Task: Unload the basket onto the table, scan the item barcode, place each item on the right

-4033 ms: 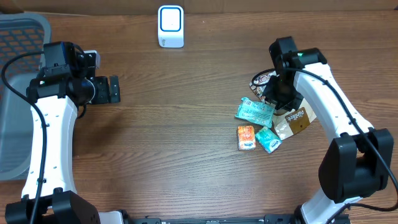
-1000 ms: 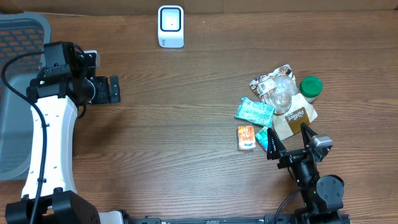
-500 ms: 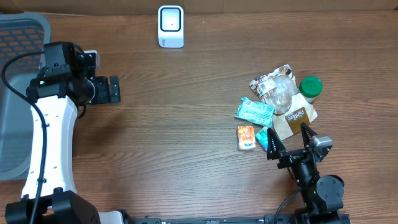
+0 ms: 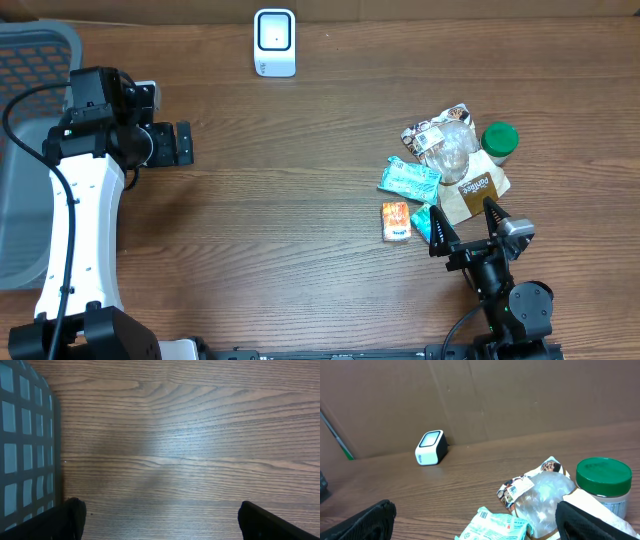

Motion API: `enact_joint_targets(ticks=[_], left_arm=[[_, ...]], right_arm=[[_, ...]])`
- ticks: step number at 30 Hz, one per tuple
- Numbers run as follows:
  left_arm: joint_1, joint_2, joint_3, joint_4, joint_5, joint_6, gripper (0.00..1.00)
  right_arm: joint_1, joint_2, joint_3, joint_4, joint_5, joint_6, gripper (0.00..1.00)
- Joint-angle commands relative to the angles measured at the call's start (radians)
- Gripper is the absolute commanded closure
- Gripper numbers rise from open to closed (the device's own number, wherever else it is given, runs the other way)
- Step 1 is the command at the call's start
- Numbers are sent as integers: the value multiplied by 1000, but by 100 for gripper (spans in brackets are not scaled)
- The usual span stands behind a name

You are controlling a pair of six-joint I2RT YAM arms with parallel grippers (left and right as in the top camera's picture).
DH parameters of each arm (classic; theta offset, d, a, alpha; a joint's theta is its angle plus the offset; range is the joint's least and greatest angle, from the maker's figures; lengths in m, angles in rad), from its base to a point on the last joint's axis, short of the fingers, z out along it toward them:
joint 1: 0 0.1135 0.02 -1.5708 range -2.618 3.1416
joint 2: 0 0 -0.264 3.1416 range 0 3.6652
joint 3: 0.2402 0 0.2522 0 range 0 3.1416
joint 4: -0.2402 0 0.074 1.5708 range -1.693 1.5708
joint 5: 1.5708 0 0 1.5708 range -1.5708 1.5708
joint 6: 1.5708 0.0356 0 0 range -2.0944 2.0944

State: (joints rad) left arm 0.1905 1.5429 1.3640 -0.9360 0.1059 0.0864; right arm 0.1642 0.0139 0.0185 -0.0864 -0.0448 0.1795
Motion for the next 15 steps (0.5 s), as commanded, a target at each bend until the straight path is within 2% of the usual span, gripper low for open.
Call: enact_joint_targets(ticks=[1,10,15], left_arm=[[-1,0,7,1,15,26,0],[-1,-13,7,1,14,26,0],[-3,-85,6,1,15,26,0]], right_arm=[[-3,-11,-10,7,-2,-2,0],[-3,-11,-10,7,-2,-2,0],[-3,-11,-10,7,-2,-2,0]])
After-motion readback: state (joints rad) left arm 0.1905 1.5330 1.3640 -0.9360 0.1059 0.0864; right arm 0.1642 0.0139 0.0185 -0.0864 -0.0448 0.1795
